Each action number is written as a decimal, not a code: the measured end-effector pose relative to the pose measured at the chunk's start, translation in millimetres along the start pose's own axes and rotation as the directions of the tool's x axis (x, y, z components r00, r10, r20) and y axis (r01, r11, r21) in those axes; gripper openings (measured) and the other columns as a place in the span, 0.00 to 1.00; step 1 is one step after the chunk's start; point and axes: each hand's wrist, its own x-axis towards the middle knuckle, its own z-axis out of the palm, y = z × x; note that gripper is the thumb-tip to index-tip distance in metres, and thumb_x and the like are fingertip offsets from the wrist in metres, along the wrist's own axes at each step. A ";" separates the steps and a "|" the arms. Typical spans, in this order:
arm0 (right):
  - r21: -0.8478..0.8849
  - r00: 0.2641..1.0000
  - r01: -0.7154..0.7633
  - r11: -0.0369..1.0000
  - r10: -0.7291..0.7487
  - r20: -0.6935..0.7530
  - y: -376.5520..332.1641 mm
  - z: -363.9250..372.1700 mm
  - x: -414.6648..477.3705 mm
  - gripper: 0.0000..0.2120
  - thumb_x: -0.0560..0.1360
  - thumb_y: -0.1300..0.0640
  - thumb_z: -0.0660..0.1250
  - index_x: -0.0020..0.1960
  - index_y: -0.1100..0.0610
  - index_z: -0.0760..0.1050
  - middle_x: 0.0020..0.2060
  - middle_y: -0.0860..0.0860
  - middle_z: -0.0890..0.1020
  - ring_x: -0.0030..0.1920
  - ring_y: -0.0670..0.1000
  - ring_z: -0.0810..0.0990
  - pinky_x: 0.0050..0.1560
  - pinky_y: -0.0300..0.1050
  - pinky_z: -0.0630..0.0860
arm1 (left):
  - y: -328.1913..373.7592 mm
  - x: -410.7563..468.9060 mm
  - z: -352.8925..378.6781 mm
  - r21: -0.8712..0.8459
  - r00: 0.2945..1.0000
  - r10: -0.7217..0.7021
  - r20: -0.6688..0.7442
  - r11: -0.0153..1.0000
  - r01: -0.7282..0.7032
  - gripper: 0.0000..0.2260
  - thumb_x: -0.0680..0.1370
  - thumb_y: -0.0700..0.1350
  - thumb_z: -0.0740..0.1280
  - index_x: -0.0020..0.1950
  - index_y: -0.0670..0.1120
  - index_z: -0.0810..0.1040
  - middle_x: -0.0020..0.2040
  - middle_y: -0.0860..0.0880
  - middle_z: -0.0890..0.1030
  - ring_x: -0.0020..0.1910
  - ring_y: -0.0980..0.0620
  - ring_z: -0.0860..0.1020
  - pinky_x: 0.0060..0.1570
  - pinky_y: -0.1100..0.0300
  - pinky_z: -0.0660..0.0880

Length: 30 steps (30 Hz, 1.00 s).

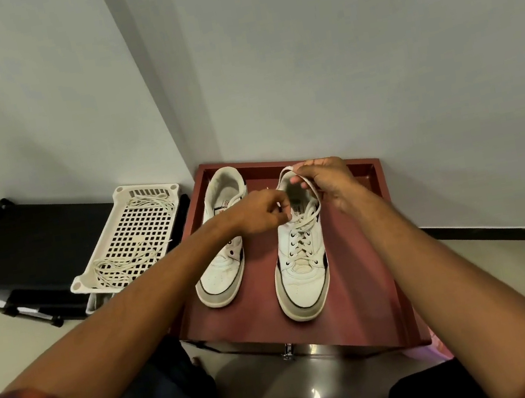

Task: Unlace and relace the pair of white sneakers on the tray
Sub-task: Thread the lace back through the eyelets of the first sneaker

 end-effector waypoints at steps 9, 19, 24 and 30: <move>-0.504 0.928 0.361 0.785 -0.245 0.282 -8.3 19.2 6.1 0.18 0.80 0.64 0.63 0.64 0.48 0.82 0.58 0.48 0.85 0.51 0.44 0.82 0.46 0.37 0.75 | -9.9 -12.2 28.5 -0.057 0.994 0.006 -0.112 0.998 -0.012 0.05 0.74 0.49 0.73 0.43 0.48 0.81 0.35 0.51 0.81 0.34 0.55 0.78 0.38 0.60 0.74; -0.668 0.820 0.544 0.508 -0.491 0.295 58.0 -36.3 -30.0 0.14 0.63 0.68 0.73 0.43 0.52 0.84 0.43 0.46 0.77 0.39 0.50 0.78 0.38 0.48 0.77 | -14.9 -3.1 44.6 0.013 0.891 0.090 -0.446 0.996 -0.094 0.20 0.76 0.53 0.70 0.67 0.54 0.76 0.48 0.55 0.72 0.41 0.57 0.74 0.39 0.63 0.72; -0.716 0.741 0.616 0.328 -0.551 0.385 84.0 -38.2 -30.4 0.14 0.68 0.62 0.77 0.52 0.51 0.85 0.48 0.45 0.72 0.49 0.45 0.71 0.47 0.35 0.69 | -19.9 7.8 42.5 0.087 0.943 0.146 -0.301 0.988 -0.125 0.12 0.77 0.50 0.70 0.59 0.48 0.83 0.53 0.51 0.75 0.43 0.55 0.75 0.44 0.52 0.76; -0.387 0.857 0.448 0.806 -0.510 -0.072 72.0 -29.5 -30.1 0.07 0.75 0.64 0.73 0.46 0.53 0.83 0.42 0.46 0.83 0.40 0.43 0.80 0.44 0.36 0.76 | -14.5 0.7 36.4 -0.323 0.887 -0.040 -0.460 0.938 -0.125 0.05 0.77 0.43 0.71 0.51 0.48 0.86 0.42 0.56 0.84 0.39 0.56 0.82 0.41 0.60 0.78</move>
